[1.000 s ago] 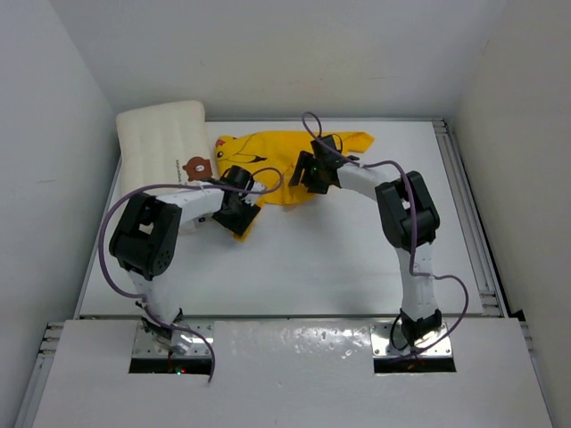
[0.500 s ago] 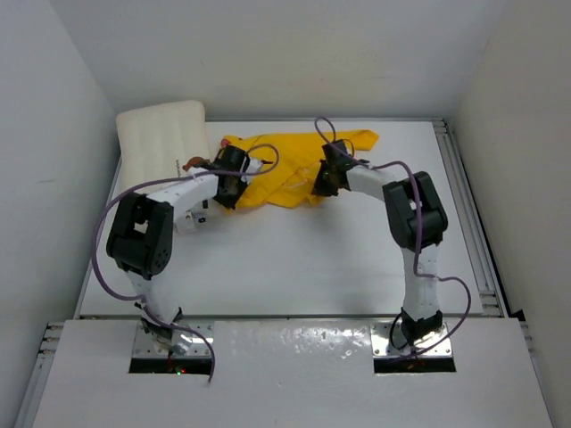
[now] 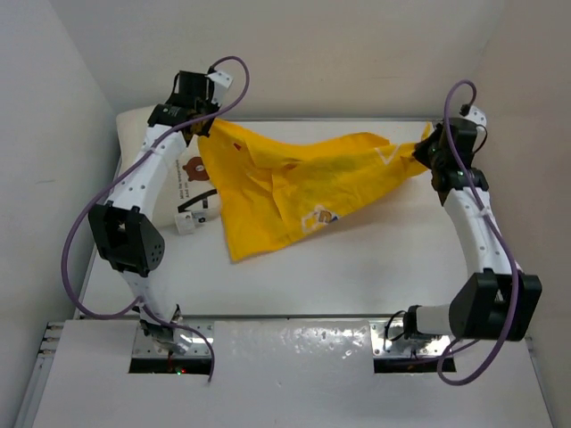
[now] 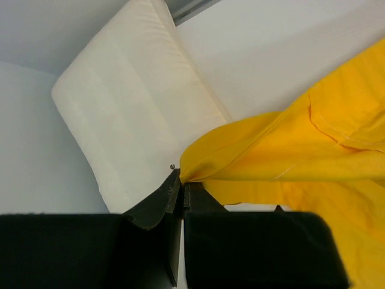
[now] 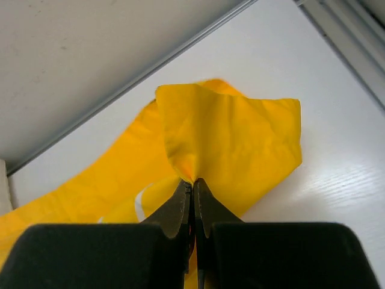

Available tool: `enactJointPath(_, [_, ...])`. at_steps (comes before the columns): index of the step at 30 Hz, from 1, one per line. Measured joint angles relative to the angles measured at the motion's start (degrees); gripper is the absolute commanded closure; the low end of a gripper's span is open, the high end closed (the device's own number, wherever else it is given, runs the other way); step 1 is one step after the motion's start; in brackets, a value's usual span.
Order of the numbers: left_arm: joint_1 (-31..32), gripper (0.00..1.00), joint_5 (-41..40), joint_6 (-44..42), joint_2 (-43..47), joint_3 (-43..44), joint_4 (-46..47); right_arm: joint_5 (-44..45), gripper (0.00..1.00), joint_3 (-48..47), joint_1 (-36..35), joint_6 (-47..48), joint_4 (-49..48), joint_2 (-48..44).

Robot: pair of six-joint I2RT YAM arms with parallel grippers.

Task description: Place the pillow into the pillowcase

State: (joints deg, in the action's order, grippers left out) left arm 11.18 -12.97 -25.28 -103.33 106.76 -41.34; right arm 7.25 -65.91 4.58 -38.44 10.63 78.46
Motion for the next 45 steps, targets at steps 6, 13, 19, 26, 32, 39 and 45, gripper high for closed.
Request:
enactJointPath(6, [0.1, 1.0, 1.1, -0.9, -0.1, 1.2, -3.0, 2.5, 1.0, 4.6, 3.4, 2.6, 3.0, -5.8])
enactJointPath(13, [1.5, 0.94, 6.1, -1.2, -0.4, -1.0, -3.6, 4.2, 0.88, 6.4, 7.7, 3.8, 5.4, -8.6])
enactJointPath(19, [2.7, 0.25, 4.9, -0.5, -7.5, -1.7, 4.7, 2.4, 0.01, -4.2, 8.4, 8.9, 14.0, 2.8])
enactJointPath(26, [0.0, 0.0, 6.5, 4.2, -19.0, 6.8, 1.8, 3.6, 0.01, -7.7, -2.4, 14.8, 19.0, 7.2])
enactJointPath(32, [-0.7, 0.54, 5.1, 1.1, -7.6, -2.8, 1.9, 4.8, 0.91, -2.9, -14.3, 18.8, 17.3, 0.5])
enactJointPath(39, [-1.2, 0.23, 3.4, -6.7, 4.8, -14.7, -2.0, 0.7, 0.58, 0.5, -24.5, 19.1, 13.2, 3.0])
enactJointPath(45, [-1.2, 0.01, -2.2, -9.8, 7.0, -29.4, -1.9, -5.2, 0.49, -0.5, -30.5, 18.2, 11.5, 16.0])
